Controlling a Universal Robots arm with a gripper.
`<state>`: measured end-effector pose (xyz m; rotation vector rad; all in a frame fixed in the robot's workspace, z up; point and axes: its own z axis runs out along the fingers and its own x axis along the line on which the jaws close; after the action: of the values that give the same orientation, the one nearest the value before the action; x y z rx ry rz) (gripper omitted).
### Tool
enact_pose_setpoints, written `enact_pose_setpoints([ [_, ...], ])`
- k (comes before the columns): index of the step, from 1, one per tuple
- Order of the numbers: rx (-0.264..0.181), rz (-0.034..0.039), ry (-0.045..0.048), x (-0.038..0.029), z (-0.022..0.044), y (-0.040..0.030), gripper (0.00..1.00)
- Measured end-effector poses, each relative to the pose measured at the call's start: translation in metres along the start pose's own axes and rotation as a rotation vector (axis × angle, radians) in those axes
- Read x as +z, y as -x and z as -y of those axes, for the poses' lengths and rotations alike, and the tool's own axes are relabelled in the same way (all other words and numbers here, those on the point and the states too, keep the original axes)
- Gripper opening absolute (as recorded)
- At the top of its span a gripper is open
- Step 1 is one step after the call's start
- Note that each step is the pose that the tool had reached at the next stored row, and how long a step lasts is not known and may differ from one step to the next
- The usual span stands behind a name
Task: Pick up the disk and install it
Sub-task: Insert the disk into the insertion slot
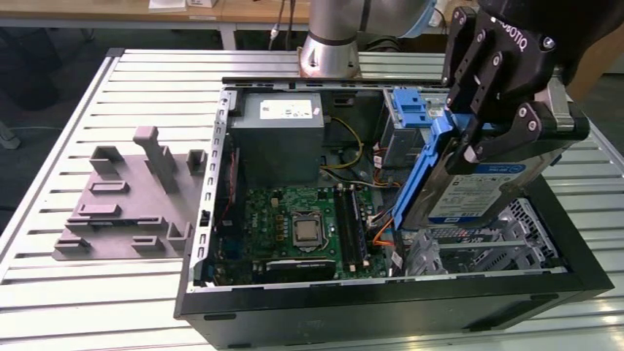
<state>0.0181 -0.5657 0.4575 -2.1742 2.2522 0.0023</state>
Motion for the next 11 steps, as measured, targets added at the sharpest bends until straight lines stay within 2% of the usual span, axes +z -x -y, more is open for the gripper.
enact_pose_setpoints([
  [7, 0.000, 0.0000, 0.0001, 0.0001, 0.0004, 0.0000, 0.36],
  [11, 0.000, 0.0001, 0.0000, 0.0010, 0.0059, 0.0001, 0.36],
])
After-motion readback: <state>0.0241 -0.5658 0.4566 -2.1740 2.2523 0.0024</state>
